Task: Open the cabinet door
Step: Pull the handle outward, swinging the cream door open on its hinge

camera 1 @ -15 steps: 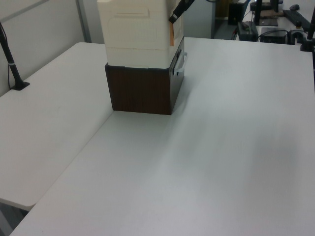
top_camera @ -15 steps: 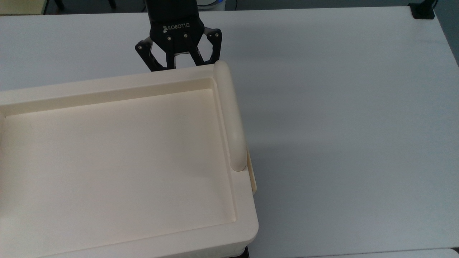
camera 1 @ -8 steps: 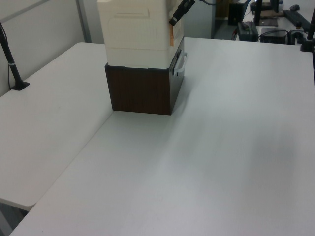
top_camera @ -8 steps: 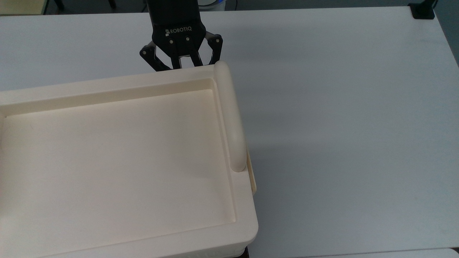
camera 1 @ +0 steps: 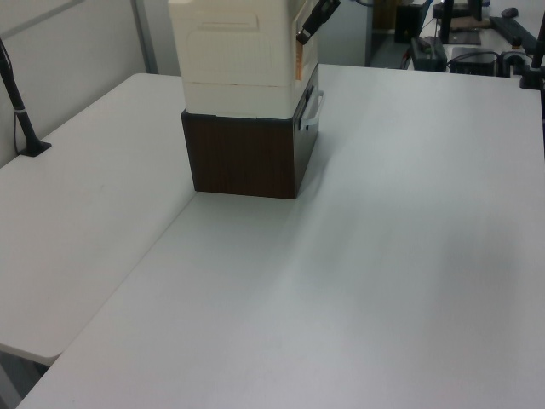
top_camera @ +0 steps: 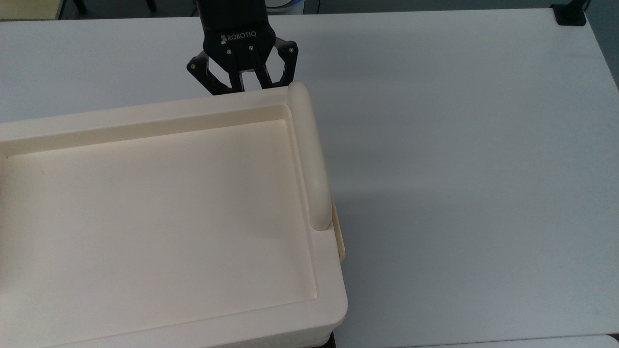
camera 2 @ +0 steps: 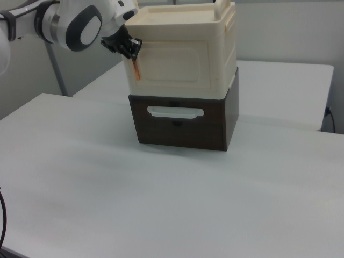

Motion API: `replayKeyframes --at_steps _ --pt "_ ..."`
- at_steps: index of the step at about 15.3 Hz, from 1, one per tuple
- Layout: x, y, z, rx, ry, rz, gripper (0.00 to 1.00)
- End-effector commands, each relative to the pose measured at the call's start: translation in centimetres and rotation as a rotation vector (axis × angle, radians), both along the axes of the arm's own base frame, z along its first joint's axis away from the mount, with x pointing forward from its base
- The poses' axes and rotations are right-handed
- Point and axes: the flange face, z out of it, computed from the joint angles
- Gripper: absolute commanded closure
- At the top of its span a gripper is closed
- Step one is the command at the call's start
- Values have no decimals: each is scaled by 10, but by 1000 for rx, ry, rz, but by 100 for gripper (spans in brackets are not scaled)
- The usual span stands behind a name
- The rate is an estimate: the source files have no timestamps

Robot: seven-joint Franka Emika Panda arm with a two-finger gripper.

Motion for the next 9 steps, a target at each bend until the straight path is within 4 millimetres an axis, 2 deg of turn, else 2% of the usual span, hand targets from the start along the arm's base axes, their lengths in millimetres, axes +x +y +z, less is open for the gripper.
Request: replayKeyframes --at_steps 1,7,9 --pt "-21 -41 -2 -15 103 -16 100" --pt "-42 -81 4 -15 191 -32 99" --pt "-55 -103 14 -10 208 -55 92"
